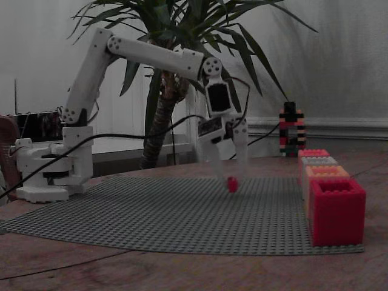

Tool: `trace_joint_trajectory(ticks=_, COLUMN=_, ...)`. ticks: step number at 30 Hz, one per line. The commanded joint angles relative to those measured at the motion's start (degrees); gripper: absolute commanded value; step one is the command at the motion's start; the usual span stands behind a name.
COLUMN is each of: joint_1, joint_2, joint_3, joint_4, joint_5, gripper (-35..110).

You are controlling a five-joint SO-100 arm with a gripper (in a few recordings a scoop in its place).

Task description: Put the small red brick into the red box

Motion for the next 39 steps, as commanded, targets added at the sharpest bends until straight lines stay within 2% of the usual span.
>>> trace_joint_trajectory(ticks=1, joint_1=1.4, joint_2=4.0, joint_3=-11.8, joint_4=-0.4, joint_5=3.8, gripper=0)
trace_joint_trajectory(ticks=9, joint_1=15.4, joint_2=2.3, joint_3=-29.3, joint_4=-4.7, joint_5=11.0, gripper=0)
trace_joint_trajectory(ticks=19, joint_1=32.5, joint_2=-8.7, joint_3=-32.7, joint_4=-23.5, joint_5=4.6, gripper=0)
trace_joint_trajectory(ticks=39, joint_1=30.1, joint_2=-17.8, joint_3=-35.5, joint_4=-29.4, joint_5=1.4, gripper=1)
